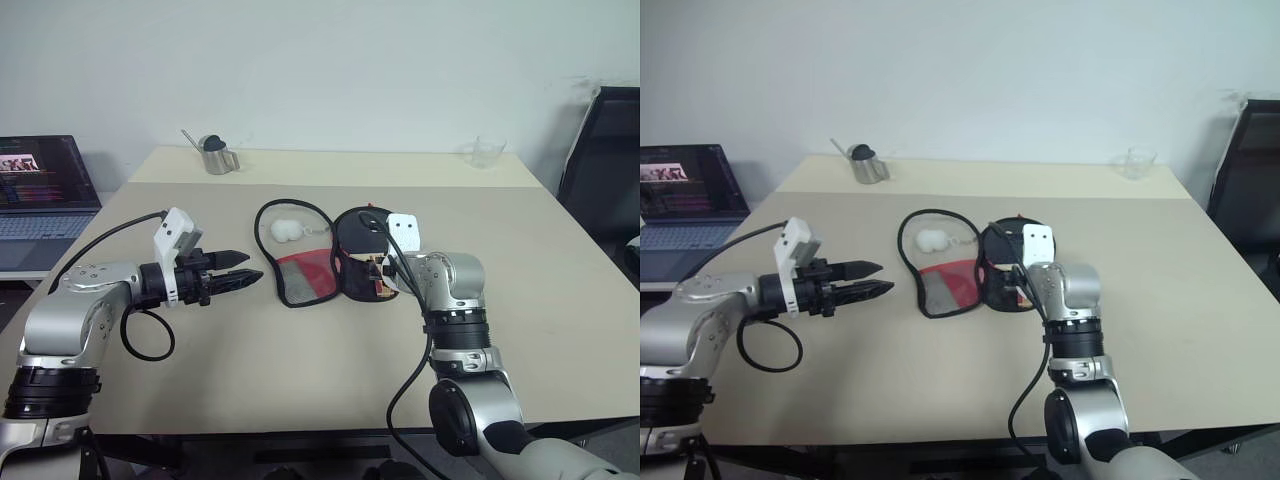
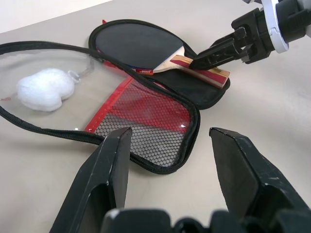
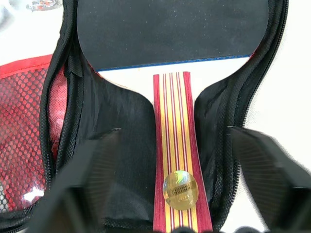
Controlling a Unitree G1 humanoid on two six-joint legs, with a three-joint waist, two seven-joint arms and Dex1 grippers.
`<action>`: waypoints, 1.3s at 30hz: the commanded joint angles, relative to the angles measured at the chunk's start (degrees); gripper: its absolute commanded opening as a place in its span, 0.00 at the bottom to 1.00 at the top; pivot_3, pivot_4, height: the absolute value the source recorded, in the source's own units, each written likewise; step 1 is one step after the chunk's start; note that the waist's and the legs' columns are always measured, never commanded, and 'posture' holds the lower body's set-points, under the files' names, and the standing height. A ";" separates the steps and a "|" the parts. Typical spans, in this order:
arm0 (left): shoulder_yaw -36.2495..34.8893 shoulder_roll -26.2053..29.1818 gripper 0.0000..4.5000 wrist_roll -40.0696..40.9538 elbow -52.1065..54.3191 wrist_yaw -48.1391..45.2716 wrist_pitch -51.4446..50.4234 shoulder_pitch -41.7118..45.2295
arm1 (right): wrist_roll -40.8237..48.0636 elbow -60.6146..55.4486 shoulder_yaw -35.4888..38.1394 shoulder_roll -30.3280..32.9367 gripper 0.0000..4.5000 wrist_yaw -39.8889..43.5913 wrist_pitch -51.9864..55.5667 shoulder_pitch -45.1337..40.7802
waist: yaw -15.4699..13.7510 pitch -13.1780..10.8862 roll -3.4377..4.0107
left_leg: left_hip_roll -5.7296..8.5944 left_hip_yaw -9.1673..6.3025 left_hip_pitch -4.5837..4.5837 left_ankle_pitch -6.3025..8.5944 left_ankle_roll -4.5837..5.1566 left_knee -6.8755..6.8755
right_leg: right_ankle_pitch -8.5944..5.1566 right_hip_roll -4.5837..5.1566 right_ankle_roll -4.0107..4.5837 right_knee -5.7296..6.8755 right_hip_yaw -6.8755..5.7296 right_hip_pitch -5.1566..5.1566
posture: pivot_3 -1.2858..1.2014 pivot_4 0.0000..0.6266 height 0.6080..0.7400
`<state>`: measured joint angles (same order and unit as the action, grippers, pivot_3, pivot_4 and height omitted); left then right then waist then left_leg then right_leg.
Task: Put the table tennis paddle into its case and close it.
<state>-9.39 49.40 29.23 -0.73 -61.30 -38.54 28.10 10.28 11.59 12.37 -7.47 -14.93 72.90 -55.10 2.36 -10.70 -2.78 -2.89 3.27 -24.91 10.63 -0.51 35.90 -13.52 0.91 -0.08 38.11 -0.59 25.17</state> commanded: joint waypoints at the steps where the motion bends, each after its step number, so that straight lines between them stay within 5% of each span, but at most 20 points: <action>1: -1.76 1.08 0.62 0.40 1.08 0.73 0.33 0.73 | 0.97 -0.74 -0.28 -3.28 0.99 0.59 -1.10 -1.22 | 0.00 0.00 0.00 | 0.00 0.00 0.00 0.00 0.00 0.00 | 0.00 0.00 0.00 0.00 0.00 0.00 | 0.52 0.24 1.00; 10: 1.55 -1.77 0.62 -6.80 -7.05 10.14 1.41 5.28 | 6.88 -4.94 -4.15 6.71 0.99 16.69 0.56 -3.59 | -0.17 0.00 0.00 | 0.01 0.00 0.00 0.00 0.00 0.02 | 0.00 -0.02 -0.01 0.01 -0.02 -0.02 | 0.52 0.24 1.00; 21: 6.76 -13.82 0.62 -17.78 -30.27 23.53 8.35 18.87 | 16.94 -16.17 -12.22 26.88 0.99 43.59 -2.28 -2.62 | -0.24 0.01 -0.02 | 0.13 0.07 -0.04 0.01 0.01 0.06 | 0.02 -0.01 -0.07 -0.03 -0.03 -0.02 | 0.52 0.24 1.00; 27: 5.94 -13.67 0.62 -19.31 -38.12 23.06 11.15 22.67 | 15.60 -16.23 -13.09 33.52 0.99 46.79 -6.06 -1.31 | -0.22 0.01 -0.02 | 0.11 0.06 -0.03 0.01 0.00 0.03 | 0.02 -0.14 -0.03 0.04 -0.02 0.03 | 0.52 0.24 1.00; 30: 4.66 -11.46 0.49 -18.59 -38.82 20.65 11.72 22.82 | 14.94 -15.69 -12.62 35.25 1.00 46.56 -6.72 -0.88 | -0.28 0.01 -0.02 | 0.06 0.06 -0.04 0.01 0.00 0.06 | 0.02 -0.10 -0.03 0.04 -0.03 0.04 | 0.52 0.24 1.00; 36: 4.41 -10.95 0.01 -20.10 -45.28 21.73 13.50 25.16 | 17.93 -15.89 -10.87 35.85 1.00 47.92 -5.30 -1.29 | -0.67 0.00 -0.02 | 0.06 0.10 -0.03 0.00 0.00 0.06 | 0.02 0.02 -0.03 0.04 -0.04 0.03 | 0.52 0.24 1.00; 39: 5.46 -13.12 0.01 -21.41 -48.69 22.39 14.40 26.79 | 20.28 -19.01 -11.14 37.83 1.00 52.78 -7.75 -0.43 | -1.11 0.01 -0.02 | 0.11 0.12 -0.05 0.01 0.00 0.08 | 0.02 0.05 -0.04 0.01 -0.07 0.00 | 0.52 0.24 1.00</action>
<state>-4.26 36.80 8.47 -48.86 -39.27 -25.52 53.31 28.74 -3.86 -0.57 28.89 35.23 67.37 -55.00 1.26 -10.70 -2.80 -2.73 3.41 -25.02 10.64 -0.50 36.00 -13.50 0.96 -0.13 38.11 -0.70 25.16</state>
